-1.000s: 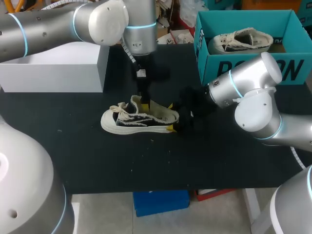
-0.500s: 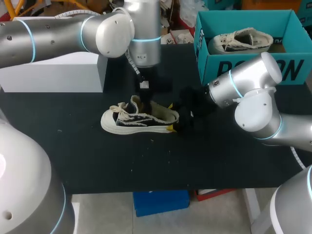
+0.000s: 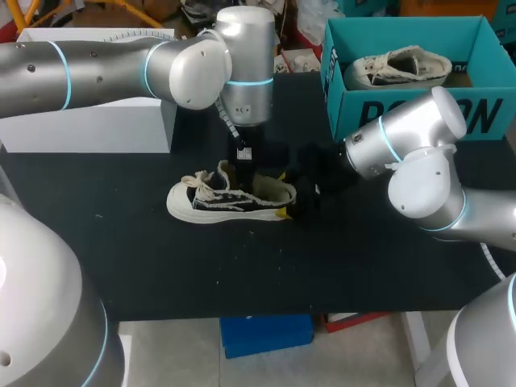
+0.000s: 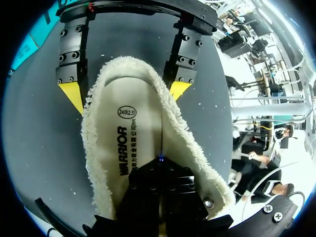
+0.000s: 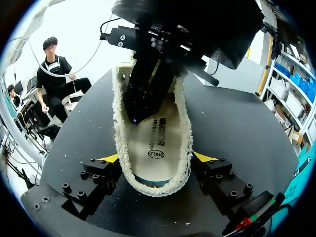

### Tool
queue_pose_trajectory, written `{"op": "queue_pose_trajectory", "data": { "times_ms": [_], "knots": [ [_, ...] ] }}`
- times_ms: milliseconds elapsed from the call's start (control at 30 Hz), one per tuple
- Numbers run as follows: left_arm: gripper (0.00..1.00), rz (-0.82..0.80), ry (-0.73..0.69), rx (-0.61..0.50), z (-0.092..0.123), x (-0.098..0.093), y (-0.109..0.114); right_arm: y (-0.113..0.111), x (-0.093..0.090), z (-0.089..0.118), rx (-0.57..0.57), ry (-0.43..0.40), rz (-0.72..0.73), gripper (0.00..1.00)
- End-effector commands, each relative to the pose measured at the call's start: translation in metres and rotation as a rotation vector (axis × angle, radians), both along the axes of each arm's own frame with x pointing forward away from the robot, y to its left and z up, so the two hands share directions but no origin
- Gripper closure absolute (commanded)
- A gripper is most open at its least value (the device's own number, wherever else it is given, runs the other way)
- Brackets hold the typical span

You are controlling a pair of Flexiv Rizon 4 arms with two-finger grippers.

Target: Take the shoe out of the shoebox, open the shoe tongue, remove and reinsert the insole, then place the shoe into the shoebox

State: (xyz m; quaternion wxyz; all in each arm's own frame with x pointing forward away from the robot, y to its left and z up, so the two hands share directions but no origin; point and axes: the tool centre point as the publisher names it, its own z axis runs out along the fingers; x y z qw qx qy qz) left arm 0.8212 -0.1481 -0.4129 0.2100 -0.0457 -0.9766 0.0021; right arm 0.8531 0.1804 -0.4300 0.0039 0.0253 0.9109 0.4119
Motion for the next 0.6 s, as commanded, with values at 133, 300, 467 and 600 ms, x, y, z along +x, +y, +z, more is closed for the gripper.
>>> {"op": "queue_pose_trajectory", "data": {
  "times_ms": [133, 300, 467, 600],
  "knots": [
    [1.0, 0.031, -0.022, -0.007, -0.015, -0.005, -0.002, 0.001, 0.0, 0.001, -0.003, 0.0, -0.003, 1.0],
    [1.0, 0.055, -0.049, -0.005, -0.022, -0.004, -0.002, 0.001, 0.0, 0.001, -0.003, 0.0, -0.003, 1.0],
    [1.0, 0.056, -0.051, -0.012, -0.025, -0.004, -0.003, 0.001, 0.0, 0.001, -0.003, 0.0, -0.003, 1.0],
    [0.54, 0.056, -0.066, -0.02, -0.025, -0.003, -0.003, 0.001, 0.0, 0.001, -0.003, 0.0, -0.003, 1.0]
  ]
}}
